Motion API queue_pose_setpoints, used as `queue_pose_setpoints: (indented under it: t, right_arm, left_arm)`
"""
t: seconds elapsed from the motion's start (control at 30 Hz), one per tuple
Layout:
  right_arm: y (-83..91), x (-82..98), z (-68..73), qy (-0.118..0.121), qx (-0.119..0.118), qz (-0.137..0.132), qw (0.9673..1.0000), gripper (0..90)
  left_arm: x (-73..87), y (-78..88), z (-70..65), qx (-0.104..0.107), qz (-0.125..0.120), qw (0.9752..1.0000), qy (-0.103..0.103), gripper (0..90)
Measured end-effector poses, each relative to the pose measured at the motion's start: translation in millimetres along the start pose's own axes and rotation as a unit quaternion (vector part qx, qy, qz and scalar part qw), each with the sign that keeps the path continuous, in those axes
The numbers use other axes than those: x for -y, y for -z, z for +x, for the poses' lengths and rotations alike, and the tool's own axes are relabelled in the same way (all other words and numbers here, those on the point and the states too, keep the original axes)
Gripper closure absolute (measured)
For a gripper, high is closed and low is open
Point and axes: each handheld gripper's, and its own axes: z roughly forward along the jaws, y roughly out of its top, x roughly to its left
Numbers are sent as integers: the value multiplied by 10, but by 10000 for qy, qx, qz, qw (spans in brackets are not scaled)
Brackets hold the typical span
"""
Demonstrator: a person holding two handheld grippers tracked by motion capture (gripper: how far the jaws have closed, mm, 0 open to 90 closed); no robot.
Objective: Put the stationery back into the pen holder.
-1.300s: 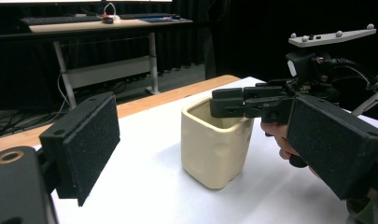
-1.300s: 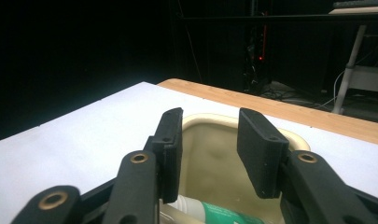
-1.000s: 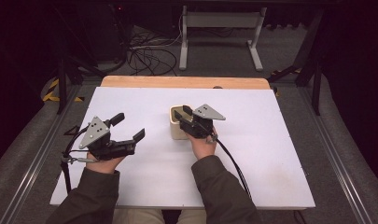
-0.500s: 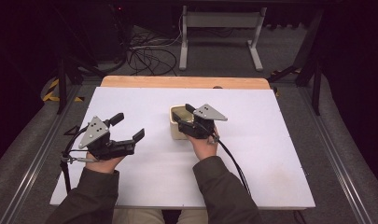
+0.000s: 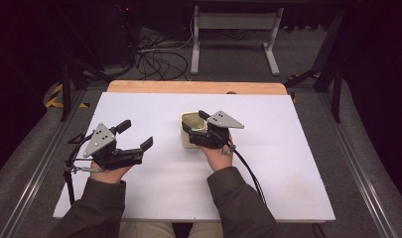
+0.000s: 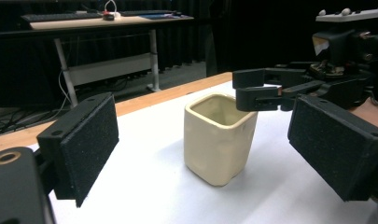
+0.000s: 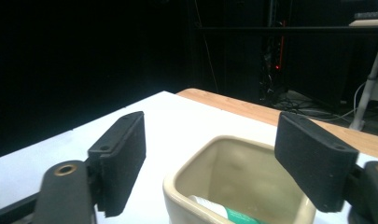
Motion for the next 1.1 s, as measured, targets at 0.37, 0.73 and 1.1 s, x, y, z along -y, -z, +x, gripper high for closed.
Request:
queue_pose_setpoints:
  t: [0.37, 0.73, 1.1]
  right_arm:
    - [68, -48, 15, 10, -110, -32, 9999, 188]
    - [175, -100, -1, 9, -178, -53, 9998, 131]
    - [297, -116, -39, -38, -232, -86, 9997, 97]
  left_arm:
    - [0, 4, 6, -13, -21, 10000, -3, 95]
    - [-1, 9, 6, -27, -24, 10000, 13, 95]
    - [-5, 15, 6, -26, -19, 10000, -7, 95]
